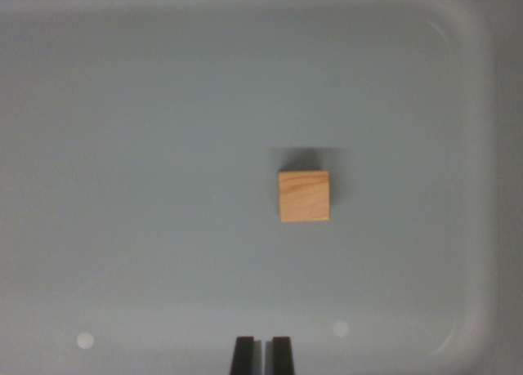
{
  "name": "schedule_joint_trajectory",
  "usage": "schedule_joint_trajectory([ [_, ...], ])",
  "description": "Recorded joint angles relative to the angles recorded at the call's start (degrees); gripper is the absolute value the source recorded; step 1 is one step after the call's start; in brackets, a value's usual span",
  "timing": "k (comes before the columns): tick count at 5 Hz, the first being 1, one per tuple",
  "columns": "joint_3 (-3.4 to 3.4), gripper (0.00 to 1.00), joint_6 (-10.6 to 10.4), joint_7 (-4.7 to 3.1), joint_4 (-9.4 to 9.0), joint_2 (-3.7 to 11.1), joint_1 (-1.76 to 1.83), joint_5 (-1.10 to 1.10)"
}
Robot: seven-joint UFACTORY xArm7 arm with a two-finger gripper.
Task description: Push wooden cube
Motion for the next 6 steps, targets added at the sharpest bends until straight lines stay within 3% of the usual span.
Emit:
schedule_joint_trajectory([
  [3,-0.2,0.0,-2.76,-0.25,-2.28,0.52,-0.14,-0.15],
  [4,-0.2,0.0,-2.76,-0.25,-2.28,0.52,-0.14,-0.15],
  [5,-0.33,0.0,-4.53,-0.41,-3.74,0.85,-0.22,-0.24],
  [6,-0.33,0.0,-4.53,-0.41,-3.74,0.85,-0.22,-0.24],
])
